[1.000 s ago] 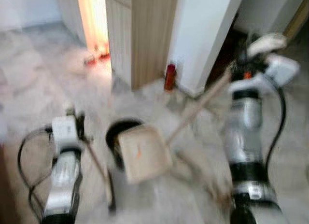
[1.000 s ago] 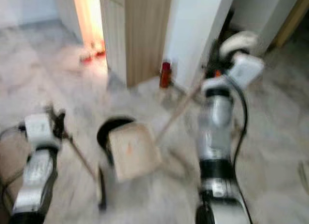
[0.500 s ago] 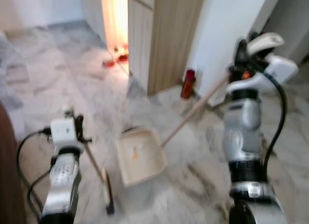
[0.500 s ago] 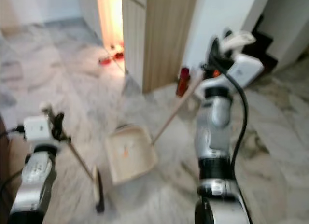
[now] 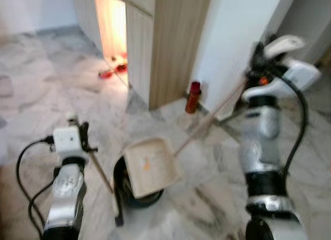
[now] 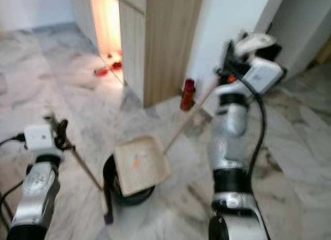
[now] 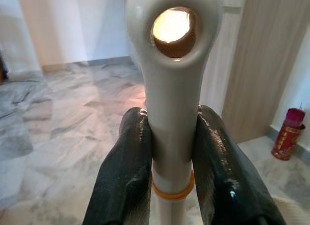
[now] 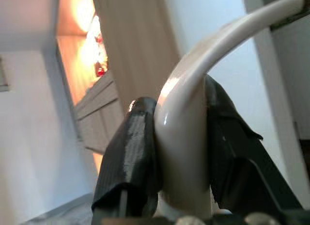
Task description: Sweep floor
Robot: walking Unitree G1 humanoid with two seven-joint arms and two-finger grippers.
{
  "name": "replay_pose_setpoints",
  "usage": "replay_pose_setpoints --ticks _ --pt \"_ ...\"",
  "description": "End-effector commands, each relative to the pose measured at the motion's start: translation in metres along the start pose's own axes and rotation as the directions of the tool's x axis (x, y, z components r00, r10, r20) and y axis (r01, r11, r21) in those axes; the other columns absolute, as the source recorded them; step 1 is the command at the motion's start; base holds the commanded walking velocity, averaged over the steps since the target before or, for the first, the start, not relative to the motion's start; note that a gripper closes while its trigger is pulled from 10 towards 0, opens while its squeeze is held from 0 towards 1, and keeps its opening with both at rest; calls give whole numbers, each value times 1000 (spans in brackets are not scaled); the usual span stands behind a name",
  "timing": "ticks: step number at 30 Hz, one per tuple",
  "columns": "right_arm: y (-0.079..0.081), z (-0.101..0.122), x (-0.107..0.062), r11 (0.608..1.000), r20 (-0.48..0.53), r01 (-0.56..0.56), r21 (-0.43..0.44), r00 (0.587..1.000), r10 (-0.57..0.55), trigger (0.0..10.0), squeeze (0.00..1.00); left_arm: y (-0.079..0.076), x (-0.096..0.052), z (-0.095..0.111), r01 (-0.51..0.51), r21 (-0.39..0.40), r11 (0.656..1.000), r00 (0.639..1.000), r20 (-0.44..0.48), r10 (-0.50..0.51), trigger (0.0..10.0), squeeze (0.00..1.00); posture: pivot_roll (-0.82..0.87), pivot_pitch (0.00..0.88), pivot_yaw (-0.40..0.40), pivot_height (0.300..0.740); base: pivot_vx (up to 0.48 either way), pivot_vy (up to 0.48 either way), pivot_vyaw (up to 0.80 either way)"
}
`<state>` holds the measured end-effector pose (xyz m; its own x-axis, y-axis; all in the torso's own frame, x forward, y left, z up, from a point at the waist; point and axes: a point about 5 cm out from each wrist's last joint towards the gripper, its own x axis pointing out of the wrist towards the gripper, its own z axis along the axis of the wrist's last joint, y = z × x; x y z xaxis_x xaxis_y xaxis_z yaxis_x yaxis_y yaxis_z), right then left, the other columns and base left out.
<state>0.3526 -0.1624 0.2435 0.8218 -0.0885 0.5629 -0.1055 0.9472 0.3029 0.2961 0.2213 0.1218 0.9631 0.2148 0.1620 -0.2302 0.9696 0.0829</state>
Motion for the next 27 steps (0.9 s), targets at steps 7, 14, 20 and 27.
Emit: replay_pose_setpoints --ticks 7,14,20,27 --pt "-4 16 6 1000 67 11 14 998 -12 10000 0 -3 2 7 3 6 1000 999 40 -4 10000 0 74 0 -45 740 358 0 0" --pt "19 15 4 992 61 -127 9 990 126 10000 0 -3 2 8 6 -2 1000 999 48 -6 10000 0 66 0 -41 740 49 0 0" --pt "29 15 2 984 69 -179 -2 982 178 10000 0 -3 2 8 7 -1 1000 999 51 -7 10000 0 68 0 -42 740 0 0 0" --pt "38 20 2 976 104 -216 -24 971 217 10000 0 -4 2 8 12 -4 1000 999 50 -11 10000 0 69 0 -43 740 0 0 0"
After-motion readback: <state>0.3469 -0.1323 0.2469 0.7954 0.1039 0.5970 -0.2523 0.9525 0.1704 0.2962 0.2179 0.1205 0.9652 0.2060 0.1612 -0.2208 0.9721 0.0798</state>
